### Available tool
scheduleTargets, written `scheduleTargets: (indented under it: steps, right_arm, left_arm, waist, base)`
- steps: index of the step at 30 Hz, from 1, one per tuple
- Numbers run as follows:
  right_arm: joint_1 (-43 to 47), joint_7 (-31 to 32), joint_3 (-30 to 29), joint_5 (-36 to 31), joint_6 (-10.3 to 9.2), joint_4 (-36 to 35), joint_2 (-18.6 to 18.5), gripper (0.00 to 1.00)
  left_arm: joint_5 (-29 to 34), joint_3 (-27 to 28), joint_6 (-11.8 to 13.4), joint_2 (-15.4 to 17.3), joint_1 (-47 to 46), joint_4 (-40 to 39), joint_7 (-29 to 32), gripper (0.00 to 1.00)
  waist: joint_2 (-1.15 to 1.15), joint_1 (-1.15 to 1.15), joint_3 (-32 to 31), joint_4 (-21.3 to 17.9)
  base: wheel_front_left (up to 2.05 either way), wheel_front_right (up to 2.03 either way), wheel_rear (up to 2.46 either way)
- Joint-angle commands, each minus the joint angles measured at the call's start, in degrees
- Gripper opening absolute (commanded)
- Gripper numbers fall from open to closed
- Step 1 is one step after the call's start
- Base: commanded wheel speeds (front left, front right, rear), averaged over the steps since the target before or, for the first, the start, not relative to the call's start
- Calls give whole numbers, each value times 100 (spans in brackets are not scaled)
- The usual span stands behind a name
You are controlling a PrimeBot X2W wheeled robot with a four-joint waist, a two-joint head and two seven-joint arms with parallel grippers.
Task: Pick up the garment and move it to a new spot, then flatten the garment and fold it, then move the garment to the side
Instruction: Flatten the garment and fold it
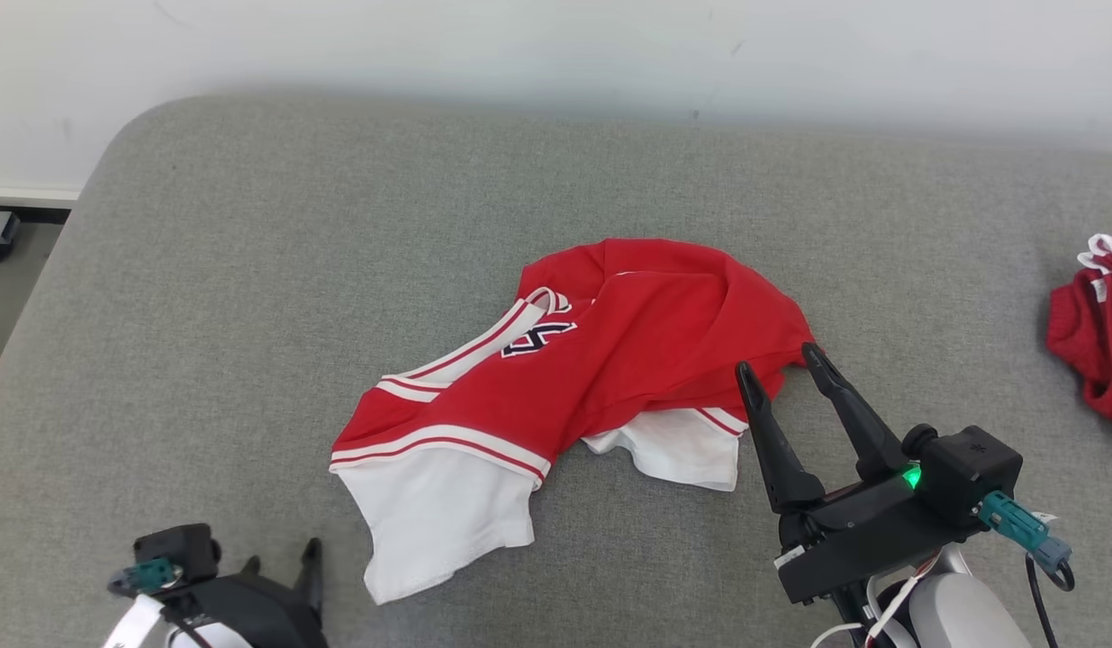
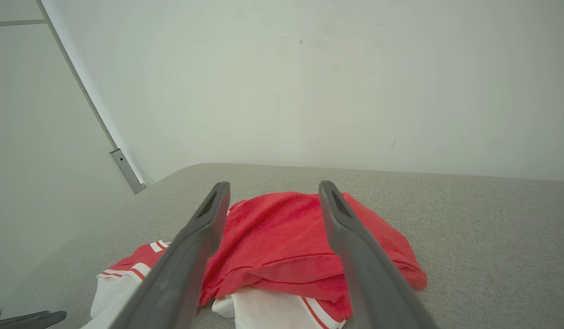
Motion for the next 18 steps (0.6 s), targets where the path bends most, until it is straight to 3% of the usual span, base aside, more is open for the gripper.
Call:
scheduleTargets:
  steps: [1,6,10,18]
  right_arm:
    - [19,-24,-2,56,-3,8,-11,100]
    - [51,-37,-22,61,-3,33,-11,100]
    - [68,-49,-106,39,-3,68,-11,100]
    - [130,-204,-397,236,-3,293,-11,100]
  left_arm:
    - [-27,64,77,85,76,-31,-14,100]
    - [-67,286,380,165,230,-157,-143,100]
    - [-183,573,421,19,291,-373,-586,100]
    - [-274,902,-142,-391,318,-511,-1848,100]
  waist:
    - [0,0,-15,-5]
    - [0,0,-79,-15]
    - [0,0,-151,-22]
    - [0,0,-345,-80]
  base:
    - [0,0,0]
    - [0,0,0]
    - [0,0,0]
    - [0,0,0]
